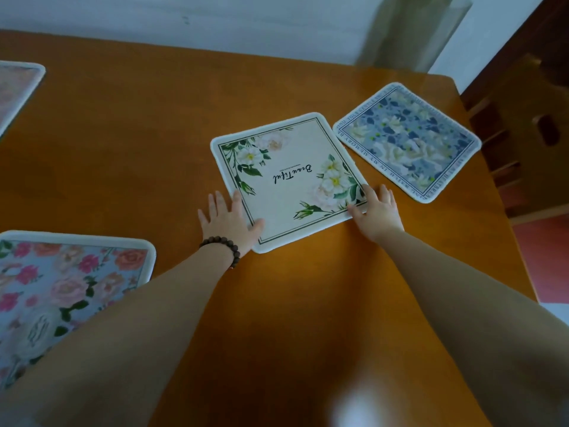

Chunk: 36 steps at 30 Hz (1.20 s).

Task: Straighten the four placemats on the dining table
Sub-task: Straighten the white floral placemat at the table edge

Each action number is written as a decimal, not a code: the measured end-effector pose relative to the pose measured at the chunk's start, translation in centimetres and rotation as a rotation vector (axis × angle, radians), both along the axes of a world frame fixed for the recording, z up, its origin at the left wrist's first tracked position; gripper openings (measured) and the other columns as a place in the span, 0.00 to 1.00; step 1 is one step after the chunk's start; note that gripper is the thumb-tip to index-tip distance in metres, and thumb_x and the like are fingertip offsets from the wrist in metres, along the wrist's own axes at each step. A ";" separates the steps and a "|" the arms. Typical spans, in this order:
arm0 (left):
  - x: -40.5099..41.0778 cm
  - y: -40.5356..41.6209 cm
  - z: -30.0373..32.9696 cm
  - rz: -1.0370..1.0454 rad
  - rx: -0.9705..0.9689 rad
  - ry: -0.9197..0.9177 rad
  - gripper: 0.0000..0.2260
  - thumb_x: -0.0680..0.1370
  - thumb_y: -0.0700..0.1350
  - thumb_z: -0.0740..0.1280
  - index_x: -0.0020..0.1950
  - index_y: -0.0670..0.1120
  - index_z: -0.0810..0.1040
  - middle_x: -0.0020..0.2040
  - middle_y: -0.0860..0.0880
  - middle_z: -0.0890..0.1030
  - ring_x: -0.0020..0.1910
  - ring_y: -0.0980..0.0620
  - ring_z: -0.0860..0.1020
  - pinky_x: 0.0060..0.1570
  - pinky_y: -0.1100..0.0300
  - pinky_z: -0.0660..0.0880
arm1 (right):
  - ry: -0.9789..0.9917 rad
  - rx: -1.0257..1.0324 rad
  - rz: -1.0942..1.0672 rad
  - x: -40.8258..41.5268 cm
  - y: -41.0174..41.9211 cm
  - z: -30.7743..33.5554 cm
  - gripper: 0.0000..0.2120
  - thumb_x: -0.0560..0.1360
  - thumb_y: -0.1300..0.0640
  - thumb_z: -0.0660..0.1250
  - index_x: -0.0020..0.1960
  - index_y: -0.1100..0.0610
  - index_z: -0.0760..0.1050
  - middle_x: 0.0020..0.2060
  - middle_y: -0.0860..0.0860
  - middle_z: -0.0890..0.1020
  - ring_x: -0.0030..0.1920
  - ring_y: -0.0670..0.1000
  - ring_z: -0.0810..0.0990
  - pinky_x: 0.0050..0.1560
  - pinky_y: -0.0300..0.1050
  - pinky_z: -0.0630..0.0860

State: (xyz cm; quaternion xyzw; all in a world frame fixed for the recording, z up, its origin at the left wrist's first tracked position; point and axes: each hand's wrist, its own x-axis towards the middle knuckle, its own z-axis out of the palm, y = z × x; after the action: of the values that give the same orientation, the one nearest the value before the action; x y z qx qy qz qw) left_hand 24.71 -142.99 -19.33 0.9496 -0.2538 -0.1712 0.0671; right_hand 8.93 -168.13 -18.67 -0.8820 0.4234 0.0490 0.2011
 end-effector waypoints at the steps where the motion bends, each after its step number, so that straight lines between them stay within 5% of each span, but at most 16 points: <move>1: -0.1 -0.2 -0.2 -0.001 0.014 -0.007 0.37 0.77 0.66 0.53 0.78 0.50 0.43 0.78 0.39 0.43 0.76 0.42 0.41 0.72 0.39 0.43 | 0.012 -0.002 0.010 0.4 -0.3 -0.2 0.33 0.78 0.39 0.56 0.77 0.50 0.51 0.77 0.57 0.49 0.76 0.57 0.43 0.75 0.56 0.45; 12: -3.7 0.7 -1.2 0.012 -0.095 -0.040 0.35 0.77 0.62 0.55 0.78 0.48 0.48 0.78 0.43 0.45 0.76 0.47 0.42 0.72 0.46 0.40 | -0.026 -0.021 -0.007 -0.7 2.7 -0.8 0.36 0.76 0.37 0.56 0.77 0.55 0.53 0.76 0.56 0.53 0.75 0.57 0.50 0.74 0.56 0.51; 36: -21.7 14.6 1.0 -0.021 0.002 0.114 0.34 0.77 0.61 0.56 0.78 0.49 0.49 0.79 0.43 0.45 0.76 0.48 0.41 0.73 0.45 0.43 | 0.023 0.060 0.013 -21.4 17.8 -0.4 0.35 0.79 0.41 0.57 0.78 0.56 0.47 0.77 0.58 0.46 0.76 0.57 0.43 0.75 0.53 0.47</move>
State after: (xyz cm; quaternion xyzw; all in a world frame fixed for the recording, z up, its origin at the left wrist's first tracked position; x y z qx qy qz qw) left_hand 3.01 -128.42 -18.35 0.9357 -0.2594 -0.2259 0.0786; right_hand -12.51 -150.32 -19.03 -0.8777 0.4181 0.0732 0.2225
